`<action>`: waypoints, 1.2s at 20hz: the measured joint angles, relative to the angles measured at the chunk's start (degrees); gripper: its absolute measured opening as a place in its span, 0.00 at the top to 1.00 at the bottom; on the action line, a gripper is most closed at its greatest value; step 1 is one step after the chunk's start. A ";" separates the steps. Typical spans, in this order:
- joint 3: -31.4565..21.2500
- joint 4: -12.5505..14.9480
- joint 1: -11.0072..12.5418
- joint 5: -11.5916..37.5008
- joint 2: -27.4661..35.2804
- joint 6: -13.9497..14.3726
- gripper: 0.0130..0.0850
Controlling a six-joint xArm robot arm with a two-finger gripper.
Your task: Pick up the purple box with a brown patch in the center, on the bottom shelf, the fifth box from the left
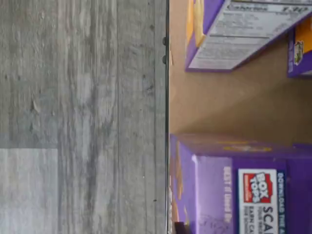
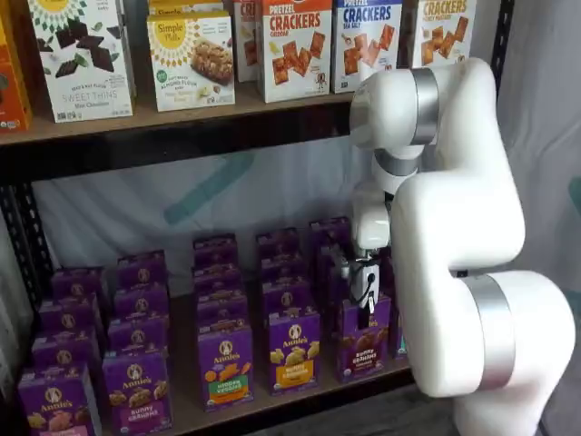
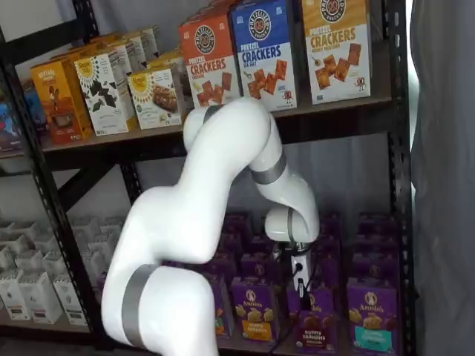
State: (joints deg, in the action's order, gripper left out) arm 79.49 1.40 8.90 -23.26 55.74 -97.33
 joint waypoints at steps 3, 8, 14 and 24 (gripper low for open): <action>-2.71 -0.05 -0.07 0.47 -1.98 0.05 0.72; -9.42 1.88 -0.20 1.70 -6.68 1.96 0.72; -18.62 4.19 -0.45 4.46 -12.83 4.44 0.72; -32.47 8.71 -0.09 8.91 -23.27 8.51 0.72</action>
State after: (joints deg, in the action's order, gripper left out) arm 47.02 10.11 8.81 -14.35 32.47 -88.82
